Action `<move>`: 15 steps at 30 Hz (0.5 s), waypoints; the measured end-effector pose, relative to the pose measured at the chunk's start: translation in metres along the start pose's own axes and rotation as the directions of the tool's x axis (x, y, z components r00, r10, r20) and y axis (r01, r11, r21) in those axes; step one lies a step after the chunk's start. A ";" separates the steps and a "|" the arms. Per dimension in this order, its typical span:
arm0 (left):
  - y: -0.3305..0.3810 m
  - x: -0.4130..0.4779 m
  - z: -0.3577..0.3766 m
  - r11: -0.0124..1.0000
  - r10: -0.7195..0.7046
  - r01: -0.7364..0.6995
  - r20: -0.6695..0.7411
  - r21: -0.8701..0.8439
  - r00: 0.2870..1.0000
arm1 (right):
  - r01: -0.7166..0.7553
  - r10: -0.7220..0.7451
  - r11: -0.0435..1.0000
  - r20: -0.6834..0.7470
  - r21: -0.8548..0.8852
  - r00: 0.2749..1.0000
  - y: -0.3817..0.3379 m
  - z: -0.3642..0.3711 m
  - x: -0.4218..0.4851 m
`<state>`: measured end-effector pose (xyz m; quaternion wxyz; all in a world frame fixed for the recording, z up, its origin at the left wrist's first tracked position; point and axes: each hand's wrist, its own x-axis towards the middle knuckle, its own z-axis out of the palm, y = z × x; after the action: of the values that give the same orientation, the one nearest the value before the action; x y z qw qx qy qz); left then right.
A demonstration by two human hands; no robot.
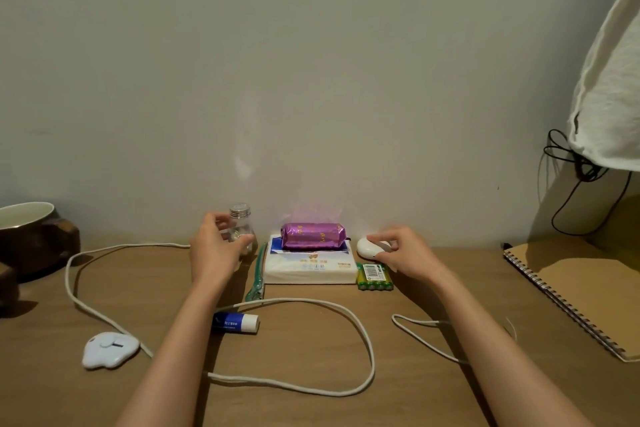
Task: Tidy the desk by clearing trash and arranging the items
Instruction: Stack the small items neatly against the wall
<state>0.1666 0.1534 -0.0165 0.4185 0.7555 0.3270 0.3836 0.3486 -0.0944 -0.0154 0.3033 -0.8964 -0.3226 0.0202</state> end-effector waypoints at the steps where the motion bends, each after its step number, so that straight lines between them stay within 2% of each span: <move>1: -0.002 0.002 0.002 1.000 -0.004 0.004 0.007 -0.004 1.000 | 0.015 -0.015 1.000 -0.006 0.012 1.000 0.001 0.001 0.000; 10: -0.009 0.005 0.013 0.999 0.033 -0.034 0.026 0.041 0.999 | 0.082 -0.080 0.996 -0.058 0.043 0.995 -0.007 -0.002 -0.006; 12: -0.010 0.006 0.013 0.998 0.038 -0.038 0.019 0.051 0.999 | 0.077 -0.077 0.996 0.008 0.046 0.997 -0.011 -0.013 -0.008; 15: -0.009 0.005 0.015 0.997 0.048 -0.049 0.013 0.067 0.999 | 0.051 -0.046 0.998 0.217 -0.022 0.975 -0.013 -0.029 -0.012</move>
<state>0.1806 0.1558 -0.0286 0.3854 0.7790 0.3189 0.3781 0.3387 -0.1087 0.0133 0.2547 -0.8847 -0.3757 0.1057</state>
